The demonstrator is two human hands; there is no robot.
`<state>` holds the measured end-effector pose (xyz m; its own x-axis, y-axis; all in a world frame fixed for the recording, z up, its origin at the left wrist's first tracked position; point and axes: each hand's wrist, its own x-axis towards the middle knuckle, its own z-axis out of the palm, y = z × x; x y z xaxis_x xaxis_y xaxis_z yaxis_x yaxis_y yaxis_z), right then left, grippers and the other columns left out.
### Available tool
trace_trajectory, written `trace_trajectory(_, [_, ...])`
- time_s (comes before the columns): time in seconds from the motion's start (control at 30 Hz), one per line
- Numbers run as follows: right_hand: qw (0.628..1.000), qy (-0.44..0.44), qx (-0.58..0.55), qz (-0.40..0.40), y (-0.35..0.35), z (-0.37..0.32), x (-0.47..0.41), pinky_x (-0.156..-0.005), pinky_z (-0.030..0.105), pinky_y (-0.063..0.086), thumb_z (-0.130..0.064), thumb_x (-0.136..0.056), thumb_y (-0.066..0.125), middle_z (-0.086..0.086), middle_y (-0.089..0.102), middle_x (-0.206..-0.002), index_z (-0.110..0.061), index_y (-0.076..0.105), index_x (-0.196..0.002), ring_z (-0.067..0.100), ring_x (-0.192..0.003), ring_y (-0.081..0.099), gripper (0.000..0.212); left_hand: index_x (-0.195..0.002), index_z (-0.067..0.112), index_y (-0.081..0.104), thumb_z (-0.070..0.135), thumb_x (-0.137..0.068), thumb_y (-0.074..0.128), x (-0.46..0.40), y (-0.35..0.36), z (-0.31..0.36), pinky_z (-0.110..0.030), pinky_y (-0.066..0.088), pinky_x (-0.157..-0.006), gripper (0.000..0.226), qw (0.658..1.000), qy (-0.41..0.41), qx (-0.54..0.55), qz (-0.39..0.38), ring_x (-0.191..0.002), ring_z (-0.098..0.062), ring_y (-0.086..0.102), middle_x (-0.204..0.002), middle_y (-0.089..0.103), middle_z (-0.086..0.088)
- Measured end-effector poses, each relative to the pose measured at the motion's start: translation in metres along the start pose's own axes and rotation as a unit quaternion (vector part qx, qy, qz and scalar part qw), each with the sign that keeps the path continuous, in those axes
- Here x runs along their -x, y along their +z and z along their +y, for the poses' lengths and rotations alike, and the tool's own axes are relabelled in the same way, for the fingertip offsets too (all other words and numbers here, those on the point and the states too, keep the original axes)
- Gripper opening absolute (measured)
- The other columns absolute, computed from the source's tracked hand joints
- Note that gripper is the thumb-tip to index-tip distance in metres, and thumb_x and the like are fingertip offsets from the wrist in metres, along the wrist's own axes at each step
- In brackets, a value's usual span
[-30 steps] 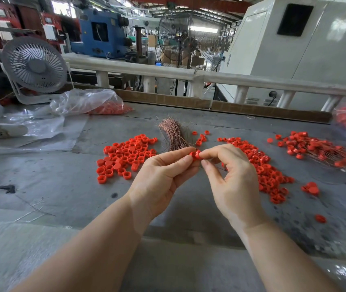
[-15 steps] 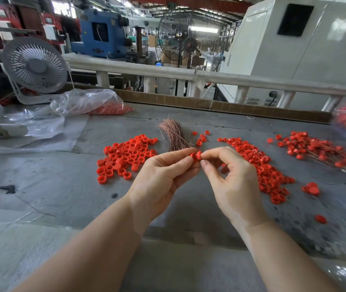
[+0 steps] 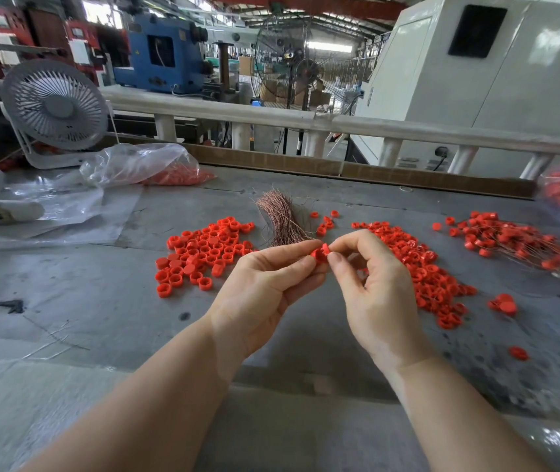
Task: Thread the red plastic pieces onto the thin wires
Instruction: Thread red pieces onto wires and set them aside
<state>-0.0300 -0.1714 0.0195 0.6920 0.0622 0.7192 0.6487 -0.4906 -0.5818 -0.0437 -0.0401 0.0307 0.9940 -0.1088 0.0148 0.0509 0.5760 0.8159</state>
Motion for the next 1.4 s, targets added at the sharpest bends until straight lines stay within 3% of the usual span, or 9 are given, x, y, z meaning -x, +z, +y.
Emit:
trace_trajectory(0.23, [0.999,0.02,0.041,0.016,-0.001,-0.0009,0.0015,-0.062,0.03,0.042,-0.012,-0.092,0.054,-0.011,0.053,-0.072,-0.014,0.054,-0.088,0.013,-0.067,0.052,0.005,-0.076,0.011,0.077,0.002,-0.065,0.06,-0.001,-0.0015,0.0005,-0.019,0.055,-0.062,0.021,1.0,0.001,0.002,0.002,-0.069,-0.012,0.069,-0.076,0.073,-0.008])
trace_trajectory(0.67, [0.999,0.002,0.048,0.011,-0.004,-0.0052,0.0011,-0.064,0.028,0.042,-0.011,-0.092,0.055,-0.004,0.059,-0.076,-0.009,0.057,-0.089,0.016,-0.07,0.056,0.004,-0.081,0.004,0.075,0.0,-0.065,0.06,-0.0015,-0.0021,0.0005,-0.017,0.055,-0.061,0.023,0.999,-0.034,0.021,-0.011,-0.07,-0.012,0.069,-0.079,0.072,-0.01])
trace_trajectory(0.93, [1.0,-0.008,0.014,0.006,-0.002,-0.0061,0.0,-0.064,0.018,0.039,-0.015,-0.09,0.052,-0.011,0.054,-0.072,-0.01,0.057,-0.087,0.01,-0.068,0.051,0.007,-0.076,0.008,0.077,0.0,-0.065,0.059,-0.0018,-0.0015,0.0016,-0.017,0.055,-0.061,0.022,0.999,-0.02,0.037,0.0,-0.07,-0.011,0.07,-0.077,0.073,-0.009])
trace_trajectory(1.17, [1.0,0.0,-0.007,-0.003,-0.0015,-0.0067,-0.0004,-0.066,0.027,0.044,-0.007,-0.091,0.056,-0.007,0.057,-0.073,-0.01,0.057,-0.087,0.012,-0.069,0.054,0.005,-0.076,0.007,0.076,-0.001,-0.066,0.058,-0.0009,-0.0001,0.0032,-0.017,0.055,-0.06,0.023,0.998,-0.018,0.055,-0.01,-0.068,-0.012,0.07,-0.074,0.072,-0.009])
trace_trajectory(1.4, [1.0,-0.007,-0.018,0.003,-0.0024,-0.0056,-0.0002,-0.066,0.021,0.042,-0.009,-0.091,0.054,-0.009,0.057,-0.073,-0.013,0.056,-0.086,0.009,-0.069,0.053,0.006,-0.075,0.006,0.076,-0.001,-0.066,0.058,-0.0008,0.0003,0.0031,-0.018,0.055,-0.059,0.021,0.998,-0.027,0.063,-0.016,-0.067,-0.012,0.07,-0.075,0.072,-0.009])
